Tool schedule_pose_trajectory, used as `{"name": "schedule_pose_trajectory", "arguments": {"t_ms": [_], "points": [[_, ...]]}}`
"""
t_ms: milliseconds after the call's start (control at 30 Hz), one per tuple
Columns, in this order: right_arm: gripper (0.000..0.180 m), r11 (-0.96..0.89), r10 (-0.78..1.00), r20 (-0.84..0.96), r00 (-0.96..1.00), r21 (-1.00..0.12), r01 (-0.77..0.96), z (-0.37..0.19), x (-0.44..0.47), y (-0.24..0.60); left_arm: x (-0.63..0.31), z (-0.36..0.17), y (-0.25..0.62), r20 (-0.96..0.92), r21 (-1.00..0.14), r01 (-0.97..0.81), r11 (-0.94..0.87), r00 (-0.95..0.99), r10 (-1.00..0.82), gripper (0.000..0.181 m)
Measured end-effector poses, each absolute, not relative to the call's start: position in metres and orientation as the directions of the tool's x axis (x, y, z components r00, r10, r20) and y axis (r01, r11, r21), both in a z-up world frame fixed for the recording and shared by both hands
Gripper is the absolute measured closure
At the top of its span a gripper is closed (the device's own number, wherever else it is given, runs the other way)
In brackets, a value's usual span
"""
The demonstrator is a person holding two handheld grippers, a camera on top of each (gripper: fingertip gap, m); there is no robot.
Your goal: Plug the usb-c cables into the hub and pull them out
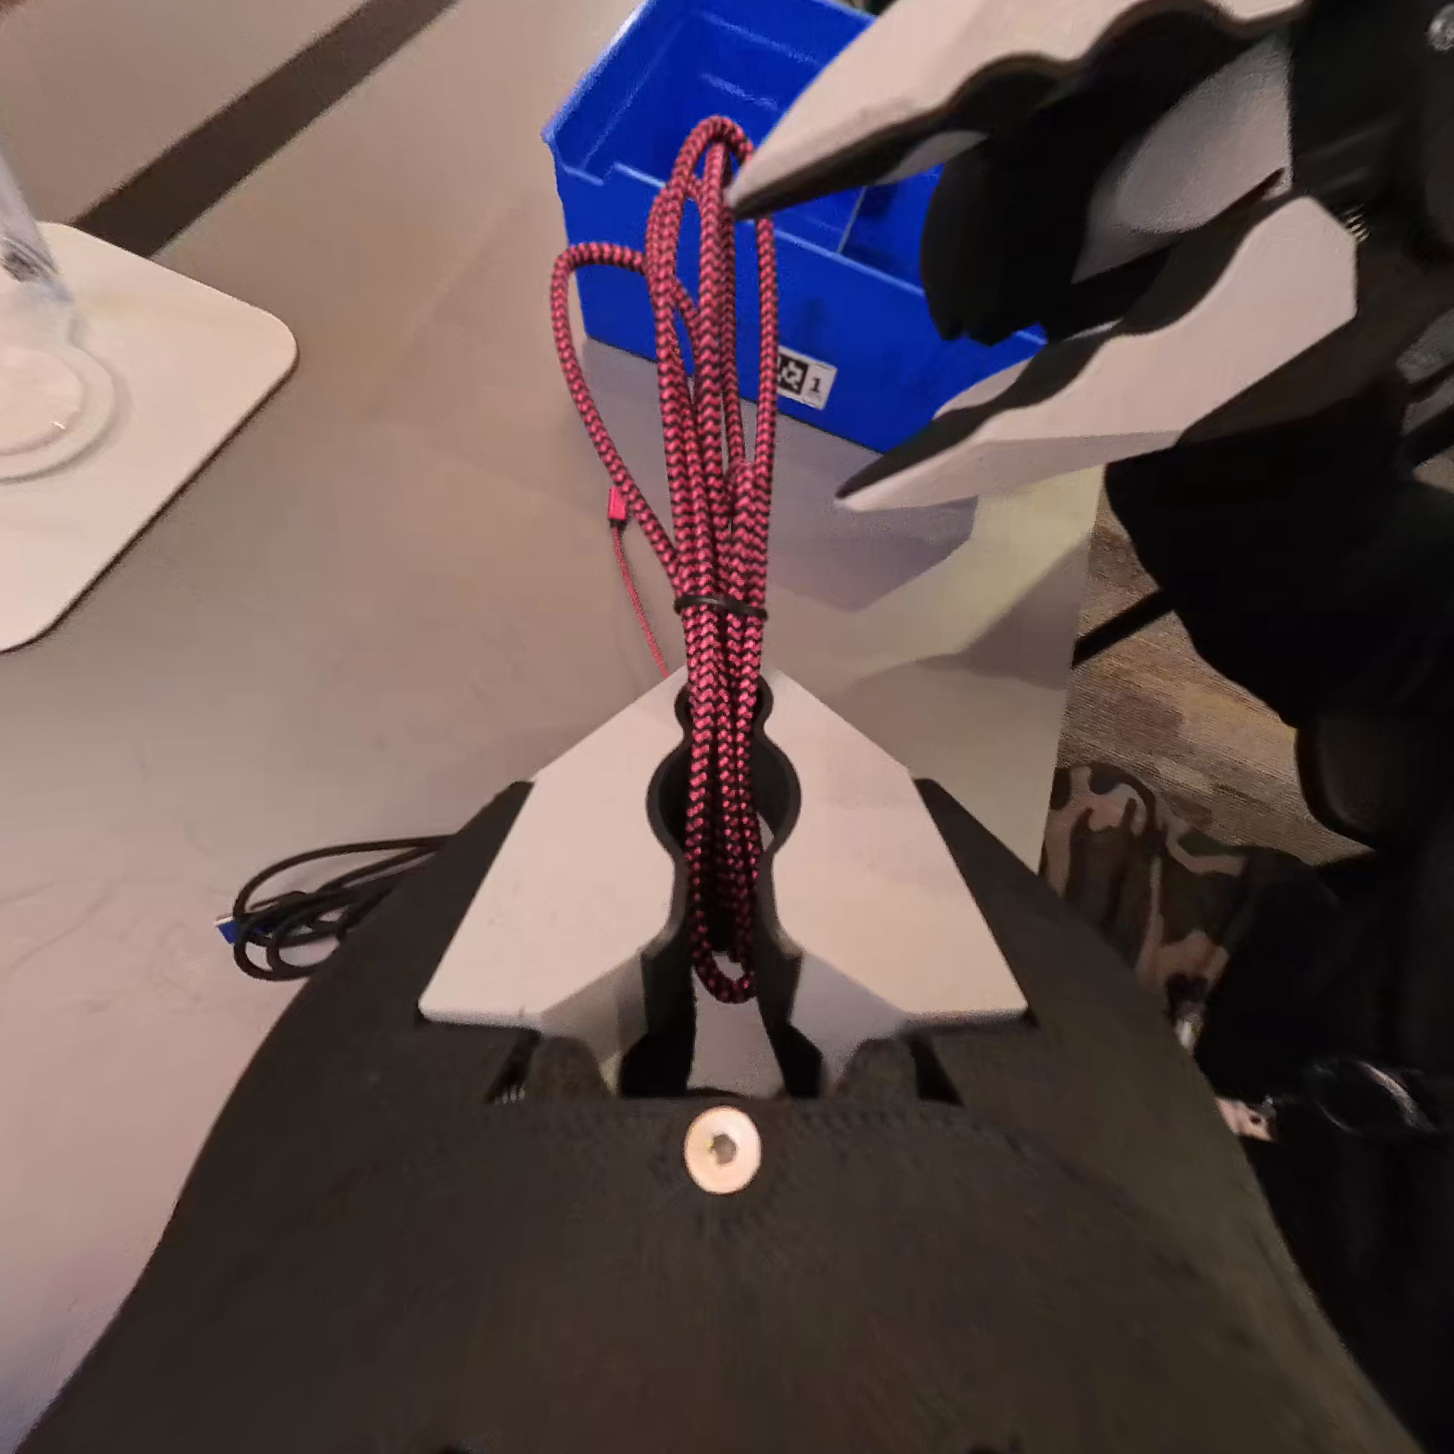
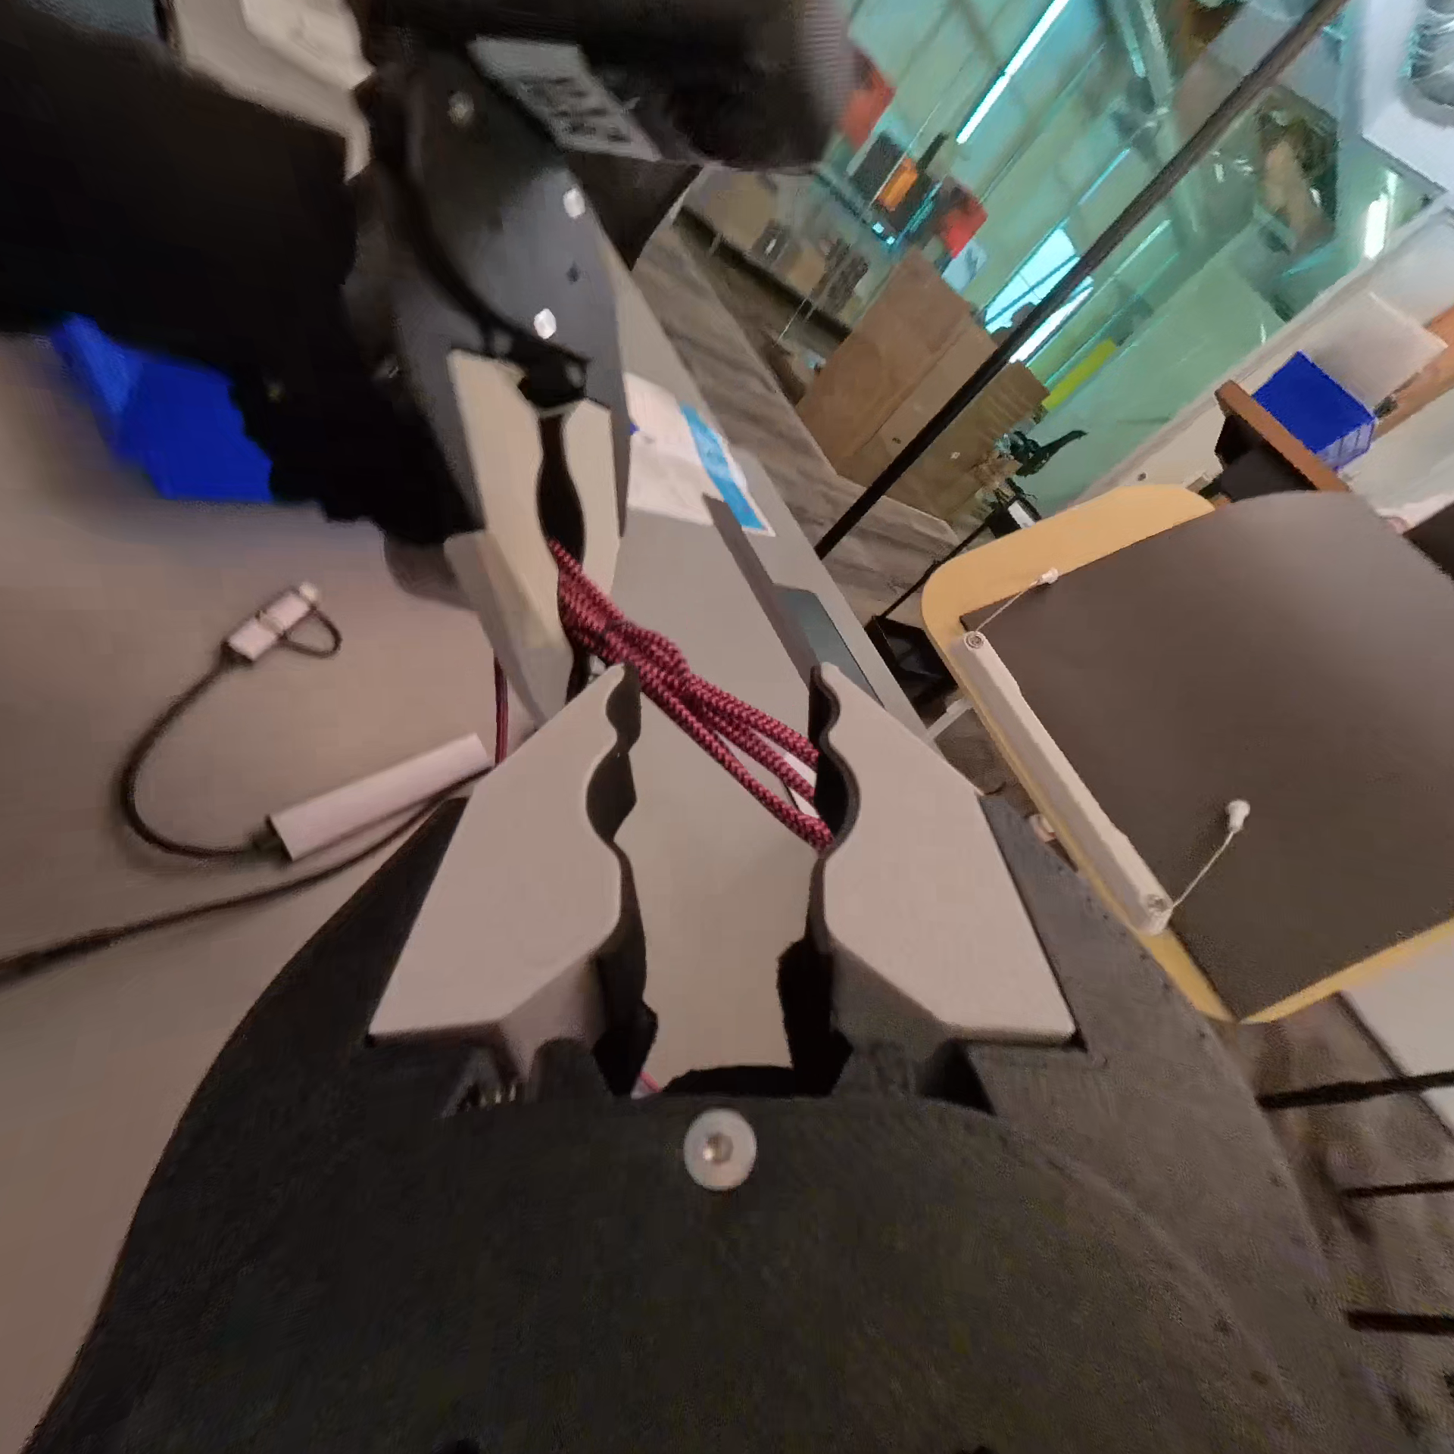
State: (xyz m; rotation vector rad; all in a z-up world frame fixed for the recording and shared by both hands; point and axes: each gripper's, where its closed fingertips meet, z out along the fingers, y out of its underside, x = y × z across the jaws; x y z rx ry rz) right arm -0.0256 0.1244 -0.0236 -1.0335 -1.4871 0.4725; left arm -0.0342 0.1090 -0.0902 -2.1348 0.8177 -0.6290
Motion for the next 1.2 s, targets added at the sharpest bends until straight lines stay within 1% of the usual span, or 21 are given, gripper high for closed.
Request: {"name": "schedule_pose_trajectory", "arguments": {"t_ms": [67, 167, 267, 400, 500, 567, 633, 667, 733, 900, 967, 1100, 1133, 1200], "points": [[0.135, 0.47, 0.835, 0.531, 0.143, -0.824, 0.315, -0.026, -0.028, 0.131, -0.029, -0.087, 0.111, 0.164, -0.798, -0.331, -0.504, 0.685, -0.71, 0.176], [0.135, 0.473, 0.82, 0.543, 0.184, -0.822, 0.317, -0.029, -0.029, 0.137, -0.028, -0.088, 0.114, 0.139, -0.802, -0.334, -0.495, 0.702, -0.699, 0.176], [0.14, 0.459, 0.834, 0.521, 0.181, -0.837, 0.297, -0.029, -0.03, 0.135, -0.027, -0.09, 0.113, 0.125, -0.8, -0.344, -0.492, 0.706, -0.697, 0.176], [0.142, 0.446, 0.842, 0.51, 0.176, -0.842, 0.305, -0.031, -0.028, 0.138, -0.024, -0.09, 0.114, 0.093, -0.798, -0.366, -0.479, 0.71, -0.698, 0.177], [0.139, 0.498, 0.79, 0.584, 0.188, -0.79, 0.358, -0.033, -0.027, 0.142, -0.026, -0.095, 0.115, 0.053, -0.779, -0.406, -0.477, 0.716, -0.696, 0.176], [0.137, 0.557, 0.724, 0.665, 0.18, -0.719, 0.414, -0.035, -0.026, 0.143, -0.028, -0.099, 0.115, 0.007, -0.75, -0.455, -0.48, 0.72, -0.694, 0.176], [0.143, 0.659, 0.607, 0.785, 0.124, -0.584, 0.474, -0.039, -0.027, 0.14, -0.03, -0.102, 0.115, -0.05, -0.716, -0.512, -0.475, 0.716, -0.697, 0.177], [0.145, 0.684, 0.562, 0.819, 0.114, -0.538, 0.493, -0.039, -0.029, 0.139, -0.031, -0.103, 0.115, -0.069, -0.703, -0.531, -0.473, 0.713, -0.698, 0.177], [0.151, 0.685, 0.547, 0.829, 0.119, -0.524, 0.507, -0.039, -0.031, 0.139, -0.032, -0.1, 0.115, -0.09, -0.694, -0.545, -0.47, 0.714, -0.695, 0.177], [0.15, 0.637, 0.547, 0.811, 0.207, -0.564, 0.525, -0.035, -0.032, 0.15, -0.032, -0.1, 0.121, -0.125, -0.699, -0.545, -0.463, 0.731, -0.671, 0.177], [0.148, 0.596, 0.59, 0.771, 0.238, -0.615, 0.516, -0.035, -0.032, 0.154, -0.033, -0.099, 0.124, -0.141, -0.709, -0.535, -0.459, 0.746, -0.651, 0.178], [0.146, 0.521, 0.656, 0.687, 0.313, -0.712, 0.471, -0.029, -0.028, 0.161, -0.03, -0.091, 0.129, -0.113, -0.764, -0.473, -0.439, 0.768, -0.63, 0.178], [0.147, 0.502, 0.669, 0.666, 0.33, -0.733, 0.459, -0.028, -0.028, 0.162, -0.028, -0.089, 0.13, -0.113, -0.773, -0.463, -0.433, 0.773, -0.625, 0.178], [0.158, 0.467, 0.708, 0.617, 0.344, -0.774, 0.428, -0.028, -0.03, 0.162, -0.026, -0.086, 0.132, -0.101, -0.794, -0.439, -0.421, 0.778, -0.62, 0.177]]}}
